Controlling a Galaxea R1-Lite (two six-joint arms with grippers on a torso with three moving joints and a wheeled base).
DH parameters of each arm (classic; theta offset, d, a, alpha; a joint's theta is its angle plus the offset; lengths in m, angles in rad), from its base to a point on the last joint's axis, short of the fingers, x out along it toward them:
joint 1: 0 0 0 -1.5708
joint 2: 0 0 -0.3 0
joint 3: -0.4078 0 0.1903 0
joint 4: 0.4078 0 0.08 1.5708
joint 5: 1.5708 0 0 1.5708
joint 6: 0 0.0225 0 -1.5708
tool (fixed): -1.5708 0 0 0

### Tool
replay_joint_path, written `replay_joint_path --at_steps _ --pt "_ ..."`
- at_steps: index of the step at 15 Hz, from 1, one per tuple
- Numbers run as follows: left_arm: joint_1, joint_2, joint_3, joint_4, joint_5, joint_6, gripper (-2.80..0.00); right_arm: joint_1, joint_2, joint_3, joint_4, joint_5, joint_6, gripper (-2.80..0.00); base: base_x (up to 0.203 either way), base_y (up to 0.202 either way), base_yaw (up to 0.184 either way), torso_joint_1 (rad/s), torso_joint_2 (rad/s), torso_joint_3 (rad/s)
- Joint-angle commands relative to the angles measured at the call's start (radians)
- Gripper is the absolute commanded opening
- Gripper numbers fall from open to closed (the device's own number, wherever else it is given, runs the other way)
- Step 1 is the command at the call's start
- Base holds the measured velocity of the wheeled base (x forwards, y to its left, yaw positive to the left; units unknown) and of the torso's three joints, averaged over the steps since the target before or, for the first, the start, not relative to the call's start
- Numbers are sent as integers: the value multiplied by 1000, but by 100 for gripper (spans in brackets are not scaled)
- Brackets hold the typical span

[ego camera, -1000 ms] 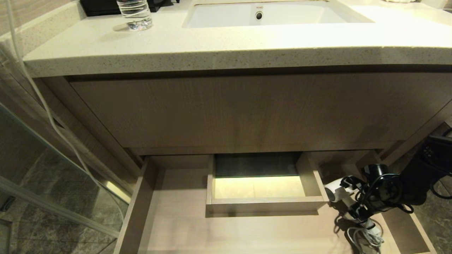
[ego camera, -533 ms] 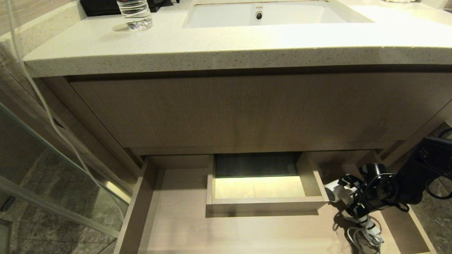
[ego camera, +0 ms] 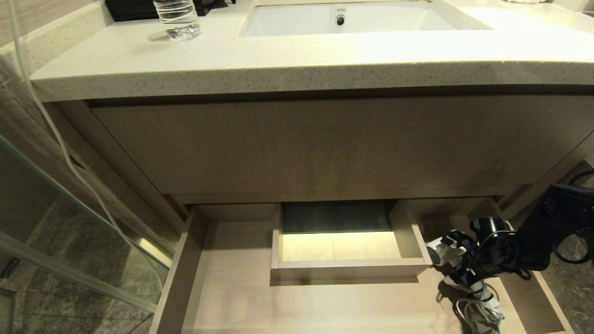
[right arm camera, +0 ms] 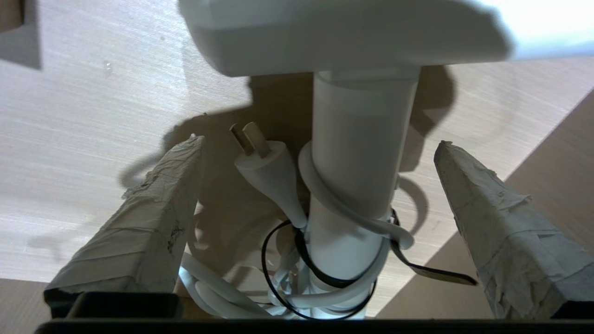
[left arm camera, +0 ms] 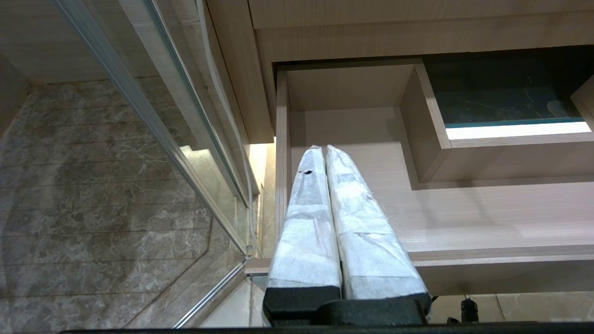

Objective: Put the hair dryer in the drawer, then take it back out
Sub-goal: Take the hairdryer out

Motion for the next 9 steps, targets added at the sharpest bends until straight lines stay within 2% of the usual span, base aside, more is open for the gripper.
replay_joint_path --at_steps 1,9 --pt "0 0 0 0 0 0 -280 0 12 -2 -3 3 -8 0 0 0 0 0 0 0" --pt "0 0 0 0 0 0 -280 -6 33 -15 13 2 1 0 0 0 0 0 0 0"
